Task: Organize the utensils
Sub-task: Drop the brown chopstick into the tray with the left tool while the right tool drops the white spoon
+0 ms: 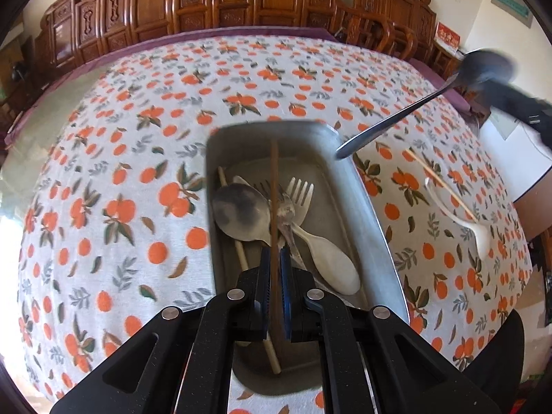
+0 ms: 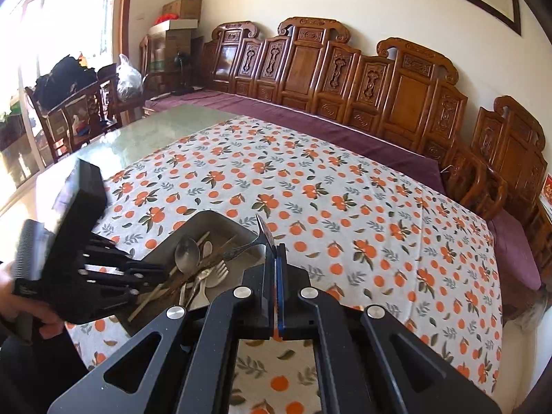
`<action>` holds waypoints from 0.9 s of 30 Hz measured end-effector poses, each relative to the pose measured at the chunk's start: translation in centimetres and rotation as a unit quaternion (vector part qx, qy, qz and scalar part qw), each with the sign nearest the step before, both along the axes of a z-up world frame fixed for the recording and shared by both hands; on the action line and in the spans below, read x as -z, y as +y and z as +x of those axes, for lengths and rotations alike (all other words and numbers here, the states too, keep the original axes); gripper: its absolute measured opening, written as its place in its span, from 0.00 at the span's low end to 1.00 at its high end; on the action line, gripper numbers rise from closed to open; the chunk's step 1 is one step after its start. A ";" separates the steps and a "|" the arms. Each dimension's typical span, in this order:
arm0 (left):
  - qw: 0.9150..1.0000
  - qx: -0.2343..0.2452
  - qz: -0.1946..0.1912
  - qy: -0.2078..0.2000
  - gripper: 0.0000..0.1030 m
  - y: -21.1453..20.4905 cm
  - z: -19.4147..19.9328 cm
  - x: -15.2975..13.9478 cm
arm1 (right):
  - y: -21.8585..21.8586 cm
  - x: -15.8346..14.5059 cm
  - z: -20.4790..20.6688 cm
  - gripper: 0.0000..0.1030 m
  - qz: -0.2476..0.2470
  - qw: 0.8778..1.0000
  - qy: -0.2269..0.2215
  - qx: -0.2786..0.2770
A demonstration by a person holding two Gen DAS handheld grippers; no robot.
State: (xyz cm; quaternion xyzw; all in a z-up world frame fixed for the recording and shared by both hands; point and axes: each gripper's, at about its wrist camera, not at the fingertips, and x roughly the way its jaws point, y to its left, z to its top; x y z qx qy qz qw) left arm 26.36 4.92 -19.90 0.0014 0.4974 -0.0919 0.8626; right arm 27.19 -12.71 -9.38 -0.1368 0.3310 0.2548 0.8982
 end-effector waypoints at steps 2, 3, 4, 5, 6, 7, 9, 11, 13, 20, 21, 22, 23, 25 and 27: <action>1.000 -0.003 0.001 -0.009 0.06 0.5 -0.5 -0.8 | 1.3 0.7 0.5 0.02 -0.013 1.000 -0.004 0.000; 1.000 -0.004 0.000 -0.012 0.07 0.8 -0.7 -1.1 | 2.2 1.1 0.8 0.02 -0.025 1.000 -0.007 0.000; 1.000 -0.007 -0.001 -0.015 0.08 1.1 -0.9 -1.5 | 2.8 1.5 1.1 0.02 -0.033 0.999 -0.010 0.002; 1.000 -0.008 -0.002 -0.019 0.10 1.3 -1.0 -1.8 | 3.2 1.7 1.4 0.02 -0.038 0.999 -0.011 0.003; 1.000 -0.011 -0.003 -0.023 0.10 1.7 -1.2 -2.2 | 3.8 2.1 1.7 0.02 -0.046 0.999 -0.014 0.004; 1.000 -0.012 -0.004 -0.024 0.11 1.9 -1.3 -2.3 | 4.3 2.4 1.9 0.02 -0.053 0.998 -0.018 0.005; 0.999 -0.015 -0.004 -0.028 0.11 2.4 -1.5 -2.7 | 5.4 3.1 2.1 0.02 -0.072 0.997 -0.026 0.004; 0.999 -0.017 -0.002 -0.031 0.11 2.7 -1.7 -2.8 | 6.3 3.7 2.1 0.02 -0.091 0.995 -0.037 0.001; 0.999 -0.018 -0.001 -0.034 0.11 2.9 -1.8 -3.0 | 6.9 4.2 1.9 0.02 -0.107 0.993 -0.045 -0.005; 0.999 -0.023 -0.001 -0.046 0.11 3.4 -2.4 -3.7 | 7.4 5.5 1.0 0.02 -0.114 0.992 -0.043 -0.009; 0.999 -0.024 -0.002 -0.046 0.11 3.5 -2.5 -3.7 | 7.4 5.7 0.8 0.02 -0.117 0.992 -0.042 -0.011; 0.999 -0.024 -0.003 -0.047 0.11 3.5 -2.6 -3.7 | 7.5 5.9 0.5 0.02 -0.120 0.992 -0.043 -0.012; 0.999 -0.025 -0.003 -0.048 0.11 3.5 -2.6 -3.7 | 7.5 6.1 0.1 0.02 -0.124 0.991 -0.048 -0.013; 0.998 -0.026 -0.004 -0.049 0.11 3.6 -2.8 -3.8 | 7.7 6.3 -0.4 0.02 -0.129 0.990 -0.052 -0.013; 0.998 -0.027 -0.005 -0.050 0.11 3.7 -2.8 -3.8 | 7.8 6.4 -0.9 0.03 -0.129 0.990 -0.049 -0.014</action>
